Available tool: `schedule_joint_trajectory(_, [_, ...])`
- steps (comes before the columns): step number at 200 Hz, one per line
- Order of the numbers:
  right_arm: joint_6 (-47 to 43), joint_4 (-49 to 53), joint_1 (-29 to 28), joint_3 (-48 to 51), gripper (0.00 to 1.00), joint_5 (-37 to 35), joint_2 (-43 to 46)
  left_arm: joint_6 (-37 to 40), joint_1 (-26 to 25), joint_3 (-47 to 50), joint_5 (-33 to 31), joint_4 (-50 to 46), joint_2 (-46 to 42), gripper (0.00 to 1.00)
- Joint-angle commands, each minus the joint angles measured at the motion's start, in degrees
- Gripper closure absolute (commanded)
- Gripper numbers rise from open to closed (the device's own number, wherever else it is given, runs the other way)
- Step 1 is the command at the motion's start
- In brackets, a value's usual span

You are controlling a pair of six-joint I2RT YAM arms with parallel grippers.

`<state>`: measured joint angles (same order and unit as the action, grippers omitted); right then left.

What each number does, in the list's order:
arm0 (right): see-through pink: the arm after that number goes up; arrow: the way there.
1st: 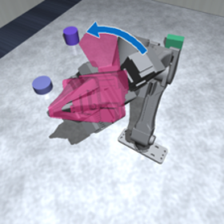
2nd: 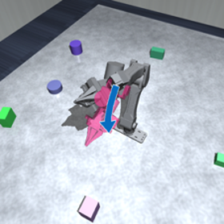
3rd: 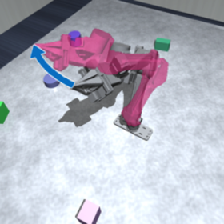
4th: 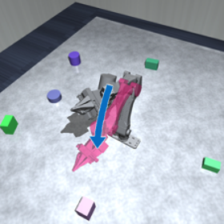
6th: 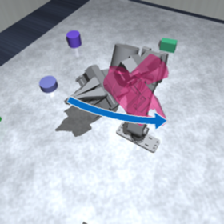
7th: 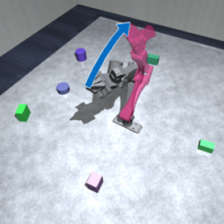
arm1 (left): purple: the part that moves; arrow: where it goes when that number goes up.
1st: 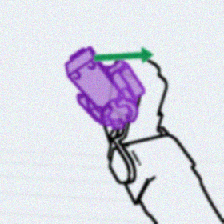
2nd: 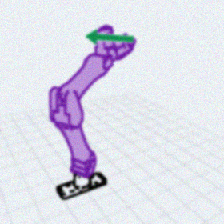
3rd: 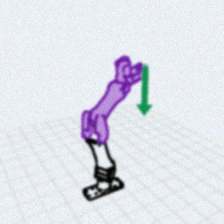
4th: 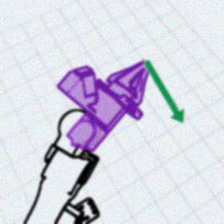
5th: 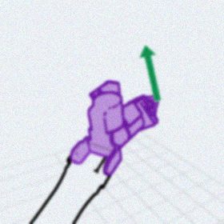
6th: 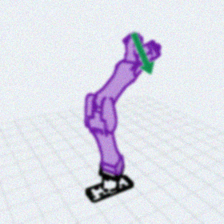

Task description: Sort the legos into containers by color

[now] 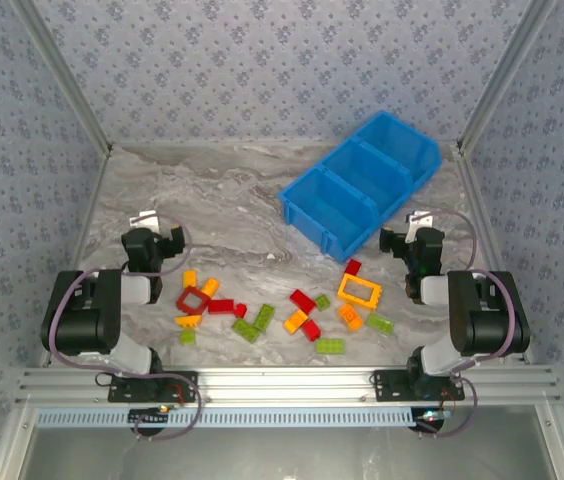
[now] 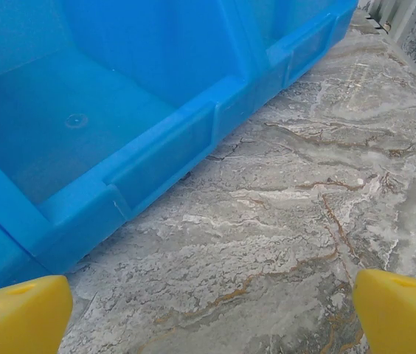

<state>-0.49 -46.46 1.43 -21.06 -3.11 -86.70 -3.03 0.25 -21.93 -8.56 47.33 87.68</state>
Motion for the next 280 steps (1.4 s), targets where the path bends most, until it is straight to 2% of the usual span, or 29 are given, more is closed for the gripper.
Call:
schedule_joint_trajectory(1, [-0.39, 0.49, 0.5, -1.38, 0.0, 0.66, -0.48, 0.11, -0.25, -0.92, -0.68, 0.66, 0.13, 0.01])
schedule_joint_trajectory(101, [-0.52, 0.0, 0.5, -0.96, 0.0, 1.14, -0.03, 0.21, -0.3, -0.91, -0.7, 0.34, -1.3, 0.01])
schedule_joint_trajectory(116, [-0.41, 4.34, -0.03, -1.92, 0.0, -0.92, 3.59, 1.87, -2.25, -3.47, -3.32, -10.55, -8.76, 0.01])
schedule_joint_trajectory(135, [0.05, 17.8, -1.77, -5.92, 0.0, -8.3, 15.66, 1.65, -6.38, -6.99, -6.41, -18.45, -19.77, 0.01])
schedule_joint_trajectory(156, [-1.67, 30.28, -5.47, -14.67, 0.0, -14.89, 29.39, 0.99, -14.54, -16.9, -15.84, -30.36, -29.61, 0.01])
schedule_joint_trajectory(165, [0.22, 36.33, -6.02, -20.92, 0.0, -16.71, 32.39, -7.06, -17.31, -24.86, -20.62, -40.6, -31.18, 0.01])
schedule_joint_trajectory(171, [3.83, 41.9, -5.71, -25.92, 0.0, -17.42, 32.8, -16.61, -17.6, -32.53, -19.18, -52.76, -31.24, 0.01])
schedule_joint_trajectory(177, [7.69, 48.68, -4.66, -30.93, 0.0, -15.96, 32.14, -23.26, -17.26, -40.02, -14.68, -64.91, -30.53, 0.01])
schedule_joint_trajectory(183, [11.92, 55.64, -3.17, -35.78, 0.0, -13.95, 31.0, -27.34, -17.04, -46.01, -11.54, -72.01, -29.53, 0.0])
schedule_joint_trajectory(192, [18.62, 64.59, -1.43, -40.72, 0.0, -11.26, 29.31, -29.58, -16.38, -48.84, -4.54, -72.49, -28.4, 0.01])
schedule_joint_trajectory(199, [16.4, 65.7, 0.62, -42.5, 0.0, -4.06, 27.53, -31.44, -14.73, -49.74, 3.67, -71.34, -27.7, 0.01])
schedule_joint_trajectory(206, [13.5, 66.02, 1.53, -43.97, 0.11, 3.22, 25.49, -33.82, -13.98, -51.12, 9.2, -71.38, -26.79, 0.01])
schedule_joint_trajectory(212, [12.43, 67.73, 1.73, -45.67, 0.18, 5.23, 23.43, -34.77, -15.02, -52.63, 11.16, -72.48, -25.78, 0.01])
schedule_joint_trajectory(220, [11.55, 70.35, 1.69, -48.41, 0.24, 6.66, 20.44, -34.54, -18.26, -55.08, 10.53, -75.37, -24.53, 0.01])
schedule_joint_trajectory(239, [8.49, 74.38, 0.99, -52.62, 0.28, 12.17, 13.19, -34.06, -28.93, -57.11, 4.99, -79.87, -22.81, 0.01])
schedule_joint_trajectory(264, [0.18, 79.03, -3.93, -56.61, 0.28, 13.37, 4.13, -36.24, -40.35, -51.61, 1.7, -77.4, -22.82, 0.01])
schedule_joint_trajectory(280, [-3.35, 83.59, -6.58, -59.89, 0.27, 11.97, -2.24, -37.81, -45.51, -48.12, -0.04, -75.92, -22.43, 0.02])
